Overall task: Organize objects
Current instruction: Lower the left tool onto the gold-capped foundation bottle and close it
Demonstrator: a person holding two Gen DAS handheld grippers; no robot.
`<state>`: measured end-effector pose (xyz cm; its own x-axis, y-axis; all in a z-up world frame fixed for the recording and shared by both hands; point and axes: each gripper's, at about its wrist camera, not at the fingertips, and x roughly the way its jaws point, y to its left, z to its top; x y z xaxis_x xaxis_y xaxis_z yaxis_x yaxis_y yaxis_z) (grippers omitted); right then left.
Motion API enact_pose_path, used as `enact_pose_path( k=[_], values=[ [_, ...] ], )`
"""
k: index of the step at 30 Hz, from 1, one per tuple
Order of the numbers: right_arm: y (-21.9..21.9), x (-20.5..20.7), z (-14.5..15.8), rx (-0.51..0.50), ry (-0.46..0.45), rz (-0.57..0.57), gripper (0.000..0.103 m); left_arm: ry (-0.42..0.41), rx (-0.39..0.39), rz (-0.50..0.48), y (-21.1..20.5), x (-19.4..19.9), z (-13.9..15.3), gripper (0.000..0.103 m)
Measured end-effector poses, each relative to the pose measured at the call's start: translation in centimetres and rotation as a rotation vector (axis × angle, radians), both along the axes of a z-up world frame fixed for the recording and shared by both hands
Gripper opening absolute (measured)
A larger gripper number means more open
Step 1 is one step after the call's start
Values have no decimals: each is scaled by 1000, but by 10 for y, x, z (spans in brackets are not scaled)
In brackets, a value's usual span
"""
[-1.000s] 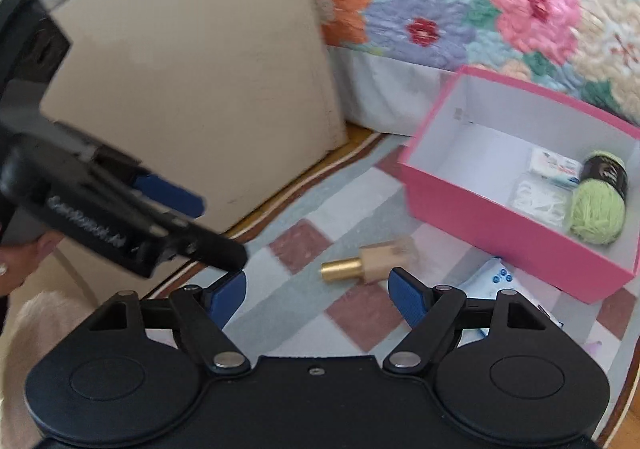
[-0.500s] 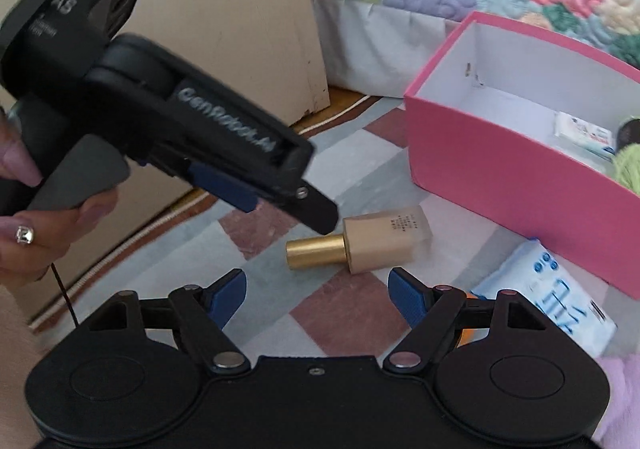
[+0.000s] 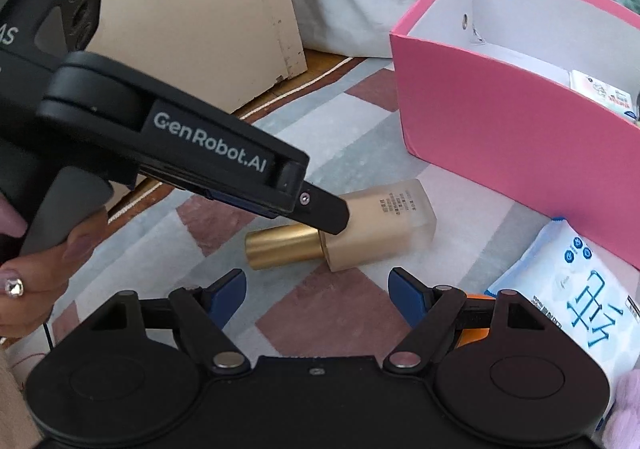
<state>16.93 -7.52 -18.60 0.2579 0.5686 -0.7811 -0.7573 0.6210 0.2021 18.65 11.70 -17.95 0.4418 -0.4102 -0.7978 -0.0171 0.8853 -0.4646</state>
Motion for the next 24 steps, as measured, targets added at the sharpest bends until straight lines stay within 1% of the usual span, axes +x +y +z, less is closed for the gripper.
enact_pose_path(
  k=[1, 2, 4, 6, 8, 10, 12, 17, 20, 22, 23, 24],
  values=[
    [1, 1, 0, 1, 1, 6, 82, 16, -35, -9, 0, 0, -2, 43],
    [3, 1, -1, 2, 2, 11, 82, 28, -55, -13, -1, -1, -3, 41],
    [4, 1, -1, -1, 14, 25, 82, 59, -92, -38, -4, -3, -6, 34],
    [3, -1, 1, -21, 23, 36, 82, 80, -133, -63, -10, -8, -7, 28],
    [0, -6, 5, -51, 33, 49, 83, 87, -163, -84, -17, -12, -7, 28],
    [-4, -11, 8, -63, 5, 63, 86, 81, -184, -93, -25, -16, -4, 28],
    [-4, -11, 5, -76, -18, 63, 86, 66, -202, -88, -28, -16, -1, 28],
    [3, -3, -1, -45, -41, 19, 86, 47, -181, -66, -24, -17, 2, 28],
    [10, 0, -4, -74, -73, -6, 83, 34, -149, -62, -22, -18, 4, 28],
    [14, 0, -4, -92, -78, -12, 83, 18, -133, -59, -19, -19, 6, 33],
    [14, 1, -4, -94, -81, -15, 83, 18, -142, -54, -16, -19, 7, 34],
    [13, 1, -5, -95, -87, -22, 83, 21, -153, -44, -11, -19, 7, 38]
  ],
)
